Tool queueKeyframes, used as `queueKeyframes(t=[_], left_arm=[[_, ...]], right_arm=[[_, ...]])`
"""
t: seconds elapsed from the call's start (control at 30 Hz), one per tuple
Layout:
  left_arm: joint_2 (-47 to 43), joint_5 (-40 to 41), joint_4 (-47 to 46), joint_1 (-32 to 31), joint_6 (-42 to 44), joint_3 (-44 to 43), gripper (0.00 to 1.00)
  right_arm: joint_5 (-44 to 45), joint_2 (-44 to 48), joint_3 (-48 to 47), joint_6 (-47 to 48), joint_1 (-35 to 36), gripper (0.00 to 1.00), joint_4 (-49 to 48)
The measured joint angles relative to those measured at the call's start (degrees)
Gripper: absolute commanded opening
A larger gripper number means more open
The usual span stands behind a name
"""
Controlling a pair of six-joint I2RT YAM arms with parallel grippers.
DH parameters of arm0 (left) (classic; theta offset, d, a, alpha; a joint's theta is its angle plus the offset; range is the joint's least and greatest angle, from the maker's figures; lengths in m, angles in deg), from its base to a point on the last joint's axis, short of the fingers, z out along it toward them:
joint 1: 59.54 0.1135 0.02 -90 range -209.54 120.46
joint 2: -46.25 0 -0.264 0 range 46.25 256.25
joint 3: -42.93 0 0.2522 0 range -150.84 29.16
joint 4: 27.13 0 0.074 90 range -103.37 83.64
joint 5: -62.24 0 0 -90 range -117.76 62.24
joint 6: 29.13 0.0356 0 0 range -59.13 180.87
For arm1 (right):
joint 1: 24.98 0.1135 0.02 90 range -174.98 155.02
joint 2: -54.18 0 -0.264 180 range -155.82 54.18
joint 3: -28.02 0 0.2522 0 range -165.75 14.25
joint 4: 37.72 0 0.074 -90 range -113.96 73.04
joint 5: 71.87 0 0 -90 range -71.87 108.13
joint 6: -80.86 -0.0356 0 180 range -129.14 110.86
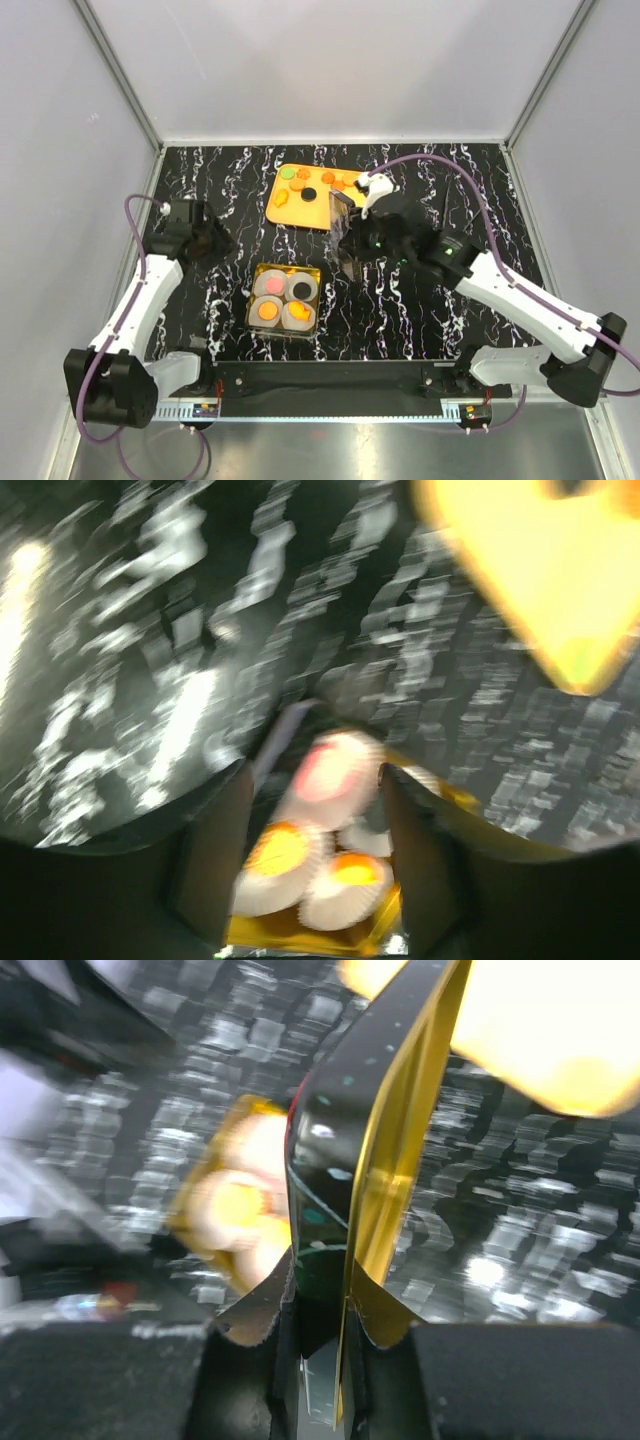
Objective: Pack the cookies
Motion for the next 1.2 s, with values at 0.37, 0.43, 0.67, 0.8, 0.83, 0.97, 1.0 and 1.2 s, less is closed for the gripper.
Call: queueKeyframes(t=[0.37,0.43,0.67,0.8,0.83,0.97,1.0,1.2], left_arm=[[-2.29,4.35,1.46,0.61,-8.00,17.53,0.10],[-2.51,2.54,-0.31,0.59,-8.87,21.27,0.08],[-4.63,-1.25,-5.01,-5.84,-13.51,26.29,0.06],[-3.85,-1.60,-8.39,-11.98,-16.39,26.23,0.06],[-3.19,-1.75,-9.20,-12.96,-16.92,26.16,0.07],[0.52,-2.56,-12.35,-14.93,-18.80,25.27,0.08],[1.22,-2.69,-13.11,-15.15,-19.10,25.07,0.09],[6.64,-4.48,-18.69,-16.41,-20.85,22.93,0.10]], right_arm=[[-27.21,3.93,22.05,-19.04,-9.73,0.00,-29.09],[-29.86,4.57,25.27,-22.21,-10.51,0.00,-34.18],[-35.50,6.34,31.06,-31.04,-15.37,0.00,-49.00],[-38.66,5.11,33.51,-35.32,-17.40,0.00,-56.68],[-39.54,4.42,33.94,-36.15,-17.84,0.00,-58.18],[-42.45,1.79,35.50,-38.66,-19.89,0.00,-62.23],[-43.10,1.38,36.09,-39.28,-20.52,0.00,-63.19],[-47.01,-0.81,40.17,-42.62,-24.90,0.00,-68.67]])
